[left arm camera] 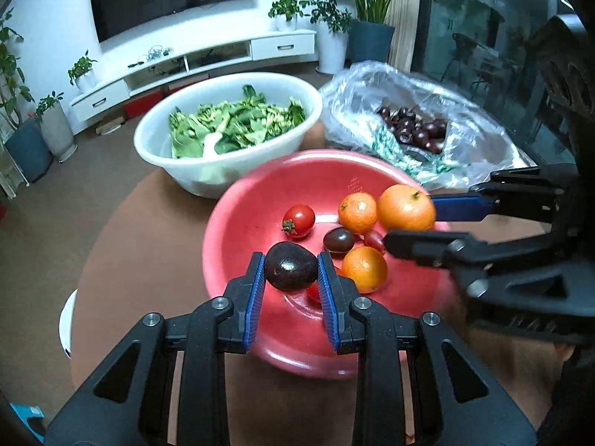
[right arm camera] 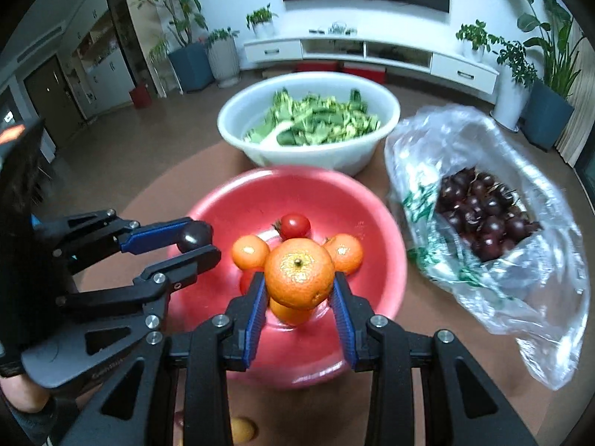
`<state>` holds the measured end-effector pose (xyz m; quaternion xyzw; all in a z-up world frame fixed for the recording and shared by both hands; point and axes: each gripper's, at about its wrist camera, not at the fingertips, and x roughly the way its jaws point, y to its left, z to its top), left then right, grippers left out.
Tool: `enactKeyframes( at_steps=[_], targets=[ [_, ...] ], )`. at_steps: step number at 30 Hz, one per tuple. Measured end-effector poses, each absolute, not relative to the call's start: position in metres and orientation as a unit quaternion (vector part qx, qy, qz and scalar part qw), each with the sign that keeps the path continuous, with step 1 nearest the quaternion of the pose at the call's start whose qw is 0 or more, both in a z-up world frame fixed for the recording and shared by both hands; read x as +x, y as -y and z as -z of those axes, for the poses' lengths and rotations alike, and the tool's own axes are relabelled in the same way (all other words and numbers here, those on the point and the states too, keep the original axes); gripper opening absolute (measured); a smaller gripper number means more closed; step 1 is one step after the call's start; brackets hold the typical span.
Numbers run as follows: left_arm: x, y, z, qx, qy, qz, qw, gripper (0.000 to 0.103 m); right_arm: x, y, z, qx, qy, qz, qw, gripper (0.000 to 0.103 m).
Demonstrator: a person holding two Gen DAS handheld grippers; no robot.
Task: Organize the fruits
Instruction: 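Carry the dark plum and orange over the red basin with both grippers, then open both grippers to drop the plum and orange into the basin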
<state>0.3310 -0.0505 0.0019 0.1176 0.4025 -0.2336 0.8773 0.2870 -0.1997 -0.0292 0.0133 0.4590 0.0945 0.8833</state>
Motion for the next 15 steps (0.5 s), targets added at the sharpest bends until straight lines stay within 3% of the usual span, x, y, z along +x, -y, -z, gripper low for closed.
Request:
enactKeyframes(
  at_steps=[15],
  targets=[
    [0.339,0.057,0.037,0.129,-0.417,0.209,0.875,0.029,0.293,0.190,0.059,-0.019,-0.472,-0.079,0.878,0.040]
  ],
)
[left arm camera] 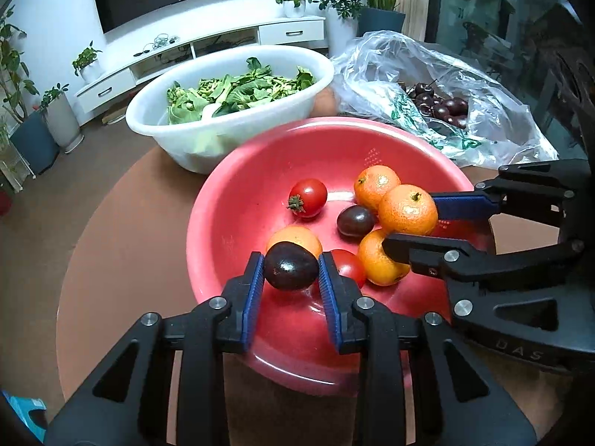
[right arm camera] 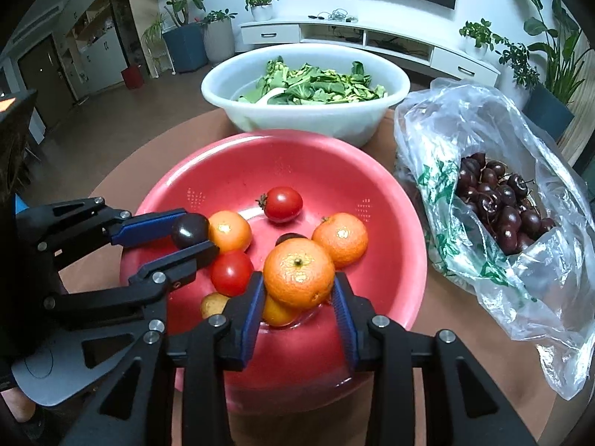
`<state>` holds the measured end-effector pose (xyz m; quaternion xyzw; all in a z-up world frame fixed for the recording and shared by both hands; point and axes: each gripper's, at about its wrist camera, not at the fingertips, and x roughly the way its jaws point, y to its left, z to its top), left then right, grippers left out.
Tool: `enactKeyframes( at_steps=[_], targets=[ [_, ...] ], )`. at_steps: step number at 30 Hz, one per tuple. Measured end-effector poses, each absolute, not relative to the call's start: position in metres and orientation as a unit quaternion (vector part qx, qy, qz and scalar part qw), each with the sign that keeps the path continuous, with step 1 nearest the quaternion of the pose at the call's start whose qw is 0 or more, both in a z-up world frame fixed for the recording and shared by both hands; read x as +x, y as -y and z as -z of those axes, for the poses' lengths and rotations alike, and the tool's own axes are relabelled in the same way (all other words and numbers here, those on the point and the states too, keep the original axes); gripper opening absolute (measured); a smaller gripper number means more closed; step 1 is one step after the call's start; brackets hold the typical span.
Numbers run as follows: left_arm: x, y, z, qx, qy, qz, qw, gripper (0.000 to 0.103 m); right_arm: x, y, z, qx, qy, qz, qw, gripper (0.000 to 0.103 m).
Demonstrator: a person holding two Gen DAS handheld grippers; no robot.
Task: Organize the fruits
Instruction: 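Open both grippers to drop the plum and orange into the basin, then move both grippers back to the remaining fruit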
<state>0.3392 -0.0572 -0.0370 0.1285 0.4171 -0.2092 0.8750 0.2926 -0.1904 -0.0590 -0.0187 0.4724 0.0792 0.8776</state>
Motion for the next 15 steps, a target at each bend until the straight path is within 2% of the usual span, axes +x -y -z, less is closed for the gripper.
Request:
enactKeyframes(
  at_steps=[2,4,6,7,8,9,10,11,12,15],
  targets=[
    [0.337,0.055,0.036,0.129,-0.414,0.211,0.876,0.031,0.292,0.190,0.059,-0.025,-0.471,-0.077,0.878,0.040],
    [0.334,0.054,0.033,0.127,-0.409,0.211,0.879,0.037,0.292,0.191,0.058,-0.030,-0.468,-0.073,0.880,0.041],
    [0.330,0.053,0.029,0.125,-0.399,0.208,0.885,0.049,0.289,0.195,0.054,-0.028,-0.463,-0.064,0.883,0.041],
    [0.328,0.052,0.026,0.121,-0.397,0.209,0.885,0.052,0.288,0.197,0.051,-0.024,-0.461,-0.062,0.885,0.042],
    [0.325,0.050,0.022,0.115,-0.394,0.211,0.887,0.059,0.284,0.201,0.046,-0.019,-0.456,-0.057,0.888,0.043],
    [0.322,0.048,0.018,0.113,-0.388,0.208,0.891,0.071,0.281,0.203,0.042,-0.016,-0.450,-0.055,0.891,0.044],
    [0.318,0.045,0.014,0.111,-0.383,0.204,0.894,0.080,0.275,0.205,0.036,-0.014,-0.442,-0.054,0.895,0.045],
    [0.313,0.041,0.008,0.105,-0.374,0.205,0.898,0.096,0.271,0.207,0.032,-0.013,-0.436,-0.054,0.898,0.052],
    [0.307,0.037,0.002,0.097,-0.365,0.208,0.902,0.103,0.261,0.211,0.024,-0.005,-0.424,-0.055,0.904,0.061],
    [0.285,0.022,-0.014,0.085,-0.341,0.201,0.915,0.103,0.235,0.220,0.009,0.021,-0.394,-0.061,0.917,0.072]
  ],
)
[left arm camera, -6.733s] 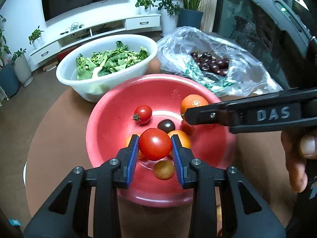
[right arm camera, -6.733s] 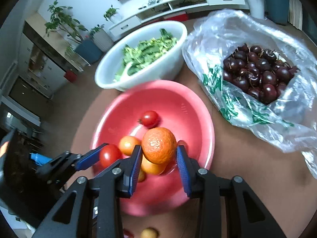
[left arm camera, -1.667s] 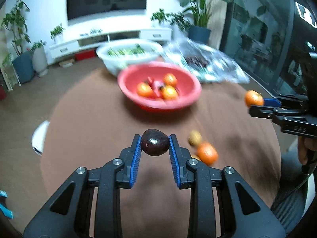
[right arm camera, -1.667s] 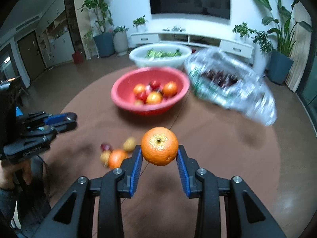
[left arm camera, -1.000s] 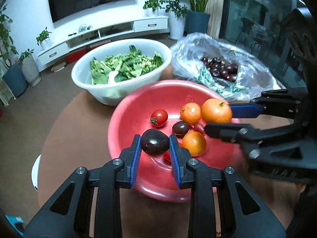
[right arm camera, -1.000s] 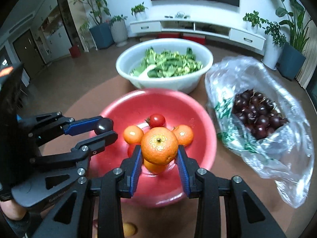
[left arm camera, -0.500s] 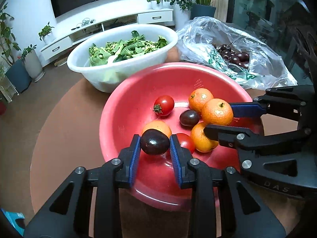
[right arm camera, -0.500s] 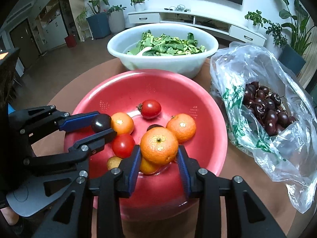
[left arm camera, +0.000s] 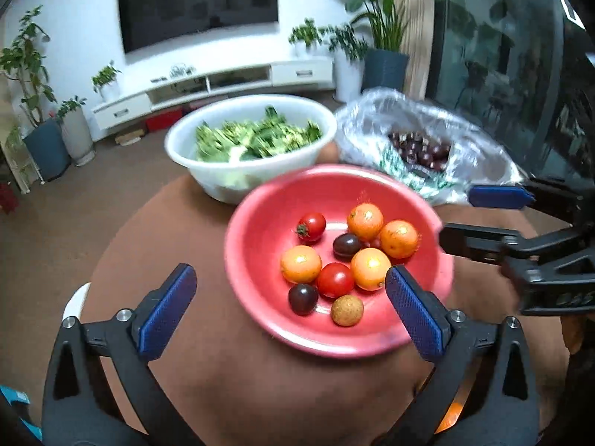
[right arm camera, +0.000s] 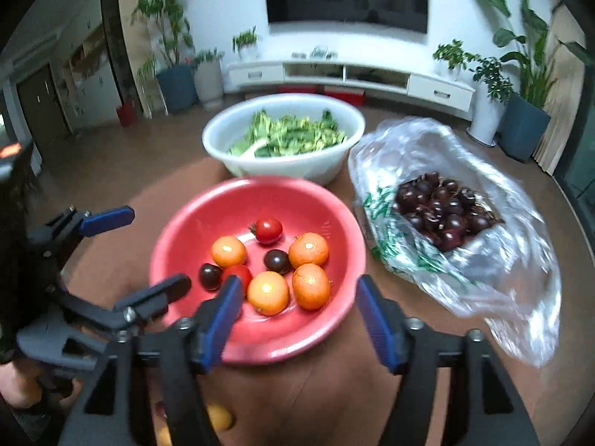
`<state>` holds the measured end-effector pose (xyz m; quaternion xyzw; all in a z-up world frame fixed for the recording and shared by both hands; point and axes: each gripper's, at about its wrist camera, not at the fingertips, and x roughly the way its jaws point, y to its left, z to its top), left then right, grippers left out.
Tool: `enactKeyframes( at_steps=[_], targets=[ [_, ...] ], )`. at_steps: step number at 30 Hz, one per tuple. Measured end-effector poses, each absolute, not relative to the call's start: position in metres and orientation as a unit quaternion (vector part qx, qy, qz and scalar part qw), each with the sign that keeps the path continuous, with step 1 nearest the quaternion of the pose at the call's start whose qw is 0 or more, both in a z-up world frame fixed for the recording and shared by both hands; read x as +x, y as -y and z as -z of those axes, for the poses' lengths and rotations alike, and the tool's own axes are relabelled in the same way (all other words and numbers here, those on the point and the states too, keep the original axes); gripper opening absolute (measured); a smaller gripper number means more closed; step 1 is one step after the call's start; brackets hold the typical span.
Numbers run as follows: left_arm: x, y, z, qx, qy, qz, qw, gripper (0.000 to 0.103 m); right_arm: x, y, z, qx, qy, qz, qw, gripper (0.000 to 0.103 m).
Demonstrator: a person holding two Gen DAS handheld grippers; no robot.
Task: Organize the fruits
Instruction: 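Move both grippers back to the remaining fruit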
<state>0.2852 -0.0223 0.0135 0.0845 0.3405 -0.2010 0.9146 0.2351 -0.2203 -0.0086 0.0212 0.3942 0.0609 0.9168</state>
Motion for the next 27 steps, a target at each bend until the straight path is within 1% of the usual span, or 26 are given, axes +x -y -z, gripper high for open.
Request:
enactKeyframes(
  at_steps=[1,3,5,6,7,10,12,14,16,18,19,21,23,27],
  targets=[
    [0.278,0.019,-0.017,0.084,-0.335,0.196,0.918,0.103,0.226,0.222,0.005,0.029,-0.387,-0.067,0.919,0.074],
    [0.258,0.008,-0.025,0.084,-0.313,0.184,0.928,0.103,0.201,0.225,0.002,0.047,-0.368,-0.075,0.925,0.085],
    [0.231,-0.006,-0.032,0.075,-0.273,0.190,0.940,0.103,0.177,0.225,0.005,0.057,-0.356,-0.087,0.928,0.089],
    [0.214,-0.014,-0.033,0.068,-0.255,0.188,0.946,0.103,0.162,0.223,0.010,0.061,-0.358,-0.098,0.927,0.089],
    [0.203,-0.019,-0.033,0.061,-0.255,0.185,0.947,0.103,0.152,0.222,0.015,0.065,-0.362,-0.103,0.924,0.089],
    [0.182,-0.030,-0.021,0.038,-0.327,0.158,0.931,0.103,0.125,0.218,0.033,0.092,-0.380,-0.108,0.914,0.089],
    [0.165,-0.042,-0.011,-0.005,-0.351,0.158,0.923,0.103,0.108,0.214,0.044,0.110,-0.391,-0.099,0.909,0.087],
    [0.143,-0.052,-0.004,-0.043,-0.353,0.188,0.916,0.103,0.097,0.206,0.053,0.108,-0.400,-0.082,0.906,0.087],
    [0.124,-0.054,0.000,-0.036,-0.352,0.191,0.915,0.103,0.092,0.197,0.058,0.092,-0.405,-0.080,0.906,0.084],
    [0.108,-0.051,0.002,-0.016,-0.357,0.197,0.913,0.103,0.093,0.186,0.062,0.055,-0.416,-0.090,0.903,0.074],
    [0.102,-0.050,0.001,-0.010,-0.355,0.202,0.913,0.103,0.095,0.181,0.064,0.043,-0.418,-0.095,0.902,0.072],
    [0.090,-0.046,0.001,0.003,-0.354,0.214,0.910,0.103,0.101,0.172,0.066,0.020,-0.420,-0.107,0.901,0.065],
    [0.080,-0.043,0.002,0.012,-0.355,0.224,0.908,0.103,0.109,0.169,0.069,0.013,-0.428,-0.118,0.896,0.062],
    [0.074,-0.038,0.012,0.028,-0.363,0.238,0.901,0.103,0.118,0.168,0.078,0.017,-0.448,-0.147,0.882,0.061]
  ],
)
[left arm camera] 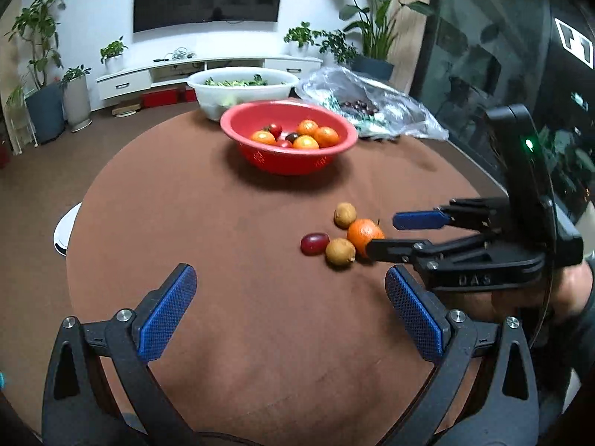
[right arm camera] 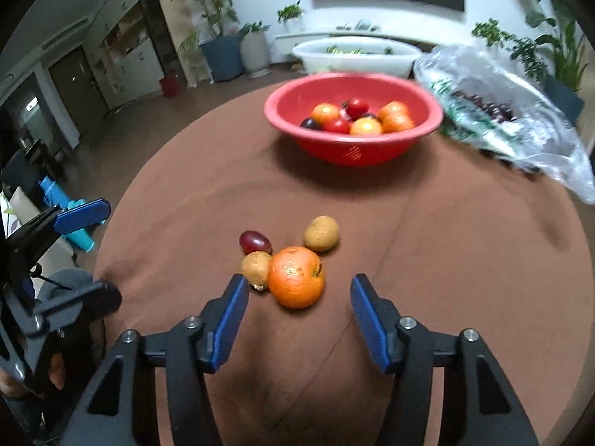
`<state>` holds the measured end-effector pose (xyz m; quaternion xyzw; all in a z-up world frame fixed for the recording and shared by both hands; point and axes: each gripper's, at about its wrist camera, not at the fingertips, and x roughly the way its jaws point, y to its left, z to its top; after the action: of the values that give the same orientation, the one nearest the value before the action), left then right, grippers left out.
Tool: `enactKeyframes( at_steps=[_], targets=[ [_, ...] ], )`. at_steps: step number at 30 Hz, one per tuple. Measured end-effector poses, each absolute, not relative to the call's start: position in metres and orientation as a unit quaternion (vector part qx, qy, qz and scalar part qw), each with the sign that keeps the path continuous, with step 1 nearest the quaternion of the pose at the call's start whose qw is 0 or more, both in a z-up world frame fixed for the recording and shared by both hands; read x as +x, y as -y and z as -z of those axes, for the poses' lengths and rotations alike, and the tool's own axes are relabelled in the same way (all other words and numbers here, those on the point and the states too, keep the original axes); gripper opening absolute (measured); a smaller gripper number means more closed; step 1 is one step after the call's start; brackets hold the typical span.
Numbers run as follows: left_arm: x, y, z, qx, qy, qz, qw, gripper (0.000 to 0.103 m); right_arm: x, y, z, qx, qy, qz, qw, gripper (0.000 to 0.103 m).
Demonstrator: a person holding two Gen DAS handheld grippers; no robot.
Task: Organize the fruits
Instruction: 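Move both grippers back to the remaining fruit, then grasp the last orange with the right gripper while the left gripper approaches a pear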
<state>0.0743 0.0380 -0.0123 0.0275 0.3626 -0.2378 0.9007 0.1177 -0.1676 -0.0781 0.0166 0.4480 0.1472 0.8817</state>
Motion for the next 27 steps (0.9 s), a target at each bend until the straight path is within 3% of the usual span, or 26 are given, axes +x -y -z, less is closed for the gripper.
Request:
enactKeyframes(
  at_steps=[6,14,20,22,24,27],
  targets=[
    [0.093,-0.034,0.018,0.052,-0.378,0.264,0.886,0.103,0.128,0.167,0.087,-0.008,-0.463,-0.180,0.868,0.061],
    [0.146,-0.010,0.021,0.182,-0.390,0.369,0.824,0.103,0.134,0.161,0.092,-0.072,-0.468,-0.235,0.849,0.060],
    [0.172,0.013,0.040,0.277,-0.395,0.448,0.753,0.102,0.141,0.156,0.096,-0.125,-0.468,-0.266,0.834,0.051],
    [0.180,0.018,0.046,0.290,-0.398,0.462,0.737,0.096,0.144,0.156,0.097,-0.133,-0.467,-0.274,0.830,0.051],
    [0.187,0.023,0.052,0.303,-0.404,0.479,0.718,0.082,0.146,0.156,0.099,-0.139,-0.468,-0.280,0.827,0.050],
    [0.197,0.029,0.061,0.320,-0.409,0.502,0.691,0.070,0.147,0.157,0.099,-0.142,-0.465,-0.292,0.823,0.049]
  ],
)
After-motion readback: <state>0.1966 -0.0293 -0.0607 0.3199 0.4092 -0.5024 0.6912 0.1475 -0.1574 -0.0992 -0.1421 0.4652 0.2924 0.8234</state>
